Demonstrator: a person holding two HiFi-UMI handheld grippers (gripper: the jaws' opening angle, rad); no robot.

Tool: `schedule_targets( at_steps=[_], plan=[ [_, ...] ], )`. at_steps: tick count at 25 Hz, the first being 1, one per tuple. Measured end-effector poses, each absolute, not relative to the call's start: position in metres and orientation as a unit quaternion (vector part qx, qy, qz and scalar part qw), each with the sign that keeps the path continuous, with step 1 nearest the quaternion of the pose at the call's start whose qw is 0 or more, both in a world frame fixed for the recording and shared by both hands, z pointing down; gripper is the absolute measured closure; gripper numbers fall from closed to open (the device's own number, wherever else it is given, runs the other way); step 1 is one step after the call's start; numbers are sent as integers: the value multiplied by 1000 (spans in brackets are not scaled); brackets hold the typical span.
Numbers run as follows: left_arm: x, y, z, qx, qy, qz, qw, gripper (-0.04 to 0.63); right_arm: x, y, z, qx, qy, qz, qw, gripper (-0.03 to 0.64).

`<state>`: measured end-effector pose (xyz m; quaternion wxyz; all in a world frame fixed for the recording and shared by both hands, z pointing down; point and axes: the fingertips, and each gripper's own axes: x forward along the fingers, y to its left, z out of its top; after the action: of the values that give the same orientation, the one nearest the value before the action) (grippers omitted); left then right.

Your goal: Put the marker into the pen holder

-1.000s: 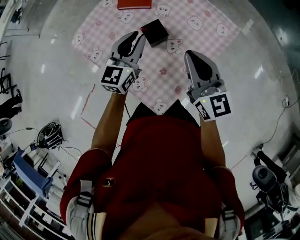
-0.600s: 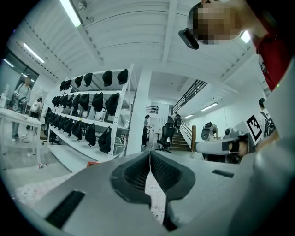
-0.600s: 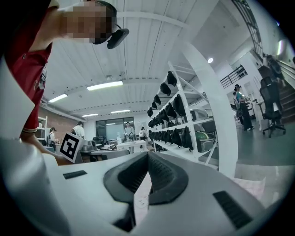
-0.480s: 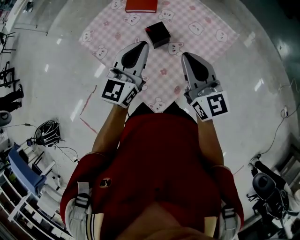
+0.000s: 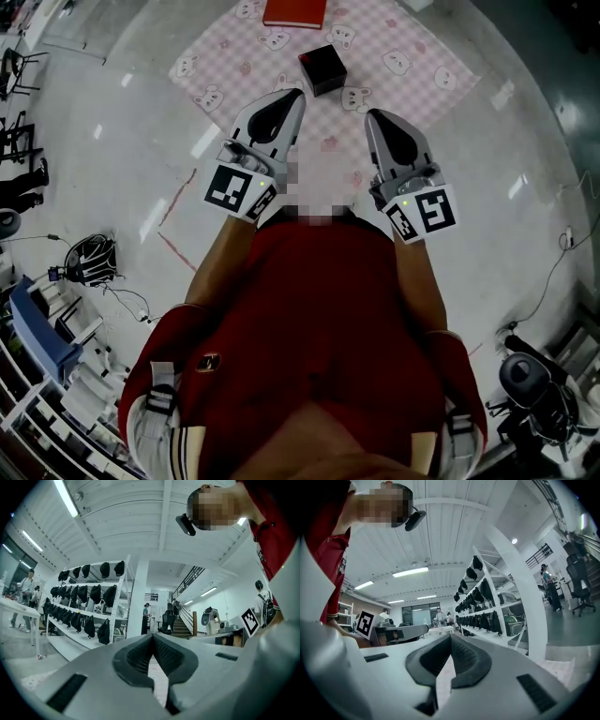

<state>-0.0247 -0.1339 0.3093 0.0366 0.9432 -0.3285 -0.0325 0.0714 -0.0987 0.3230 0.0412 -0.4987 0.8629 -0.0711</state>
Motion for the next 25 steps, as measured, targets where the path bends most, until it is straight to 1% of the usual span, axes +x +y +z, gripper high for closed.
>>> schedule_targets(
  at_steps=[6,25],
  plan=[
    [-24,-123,303,947,-318,-39,34,588,66,-91,320,-494,865,-68,47,618],
    [-21,-126,308,952,-301,-40,36,588,63,-88,320,-502,862,-59,37,618]
  ],
)
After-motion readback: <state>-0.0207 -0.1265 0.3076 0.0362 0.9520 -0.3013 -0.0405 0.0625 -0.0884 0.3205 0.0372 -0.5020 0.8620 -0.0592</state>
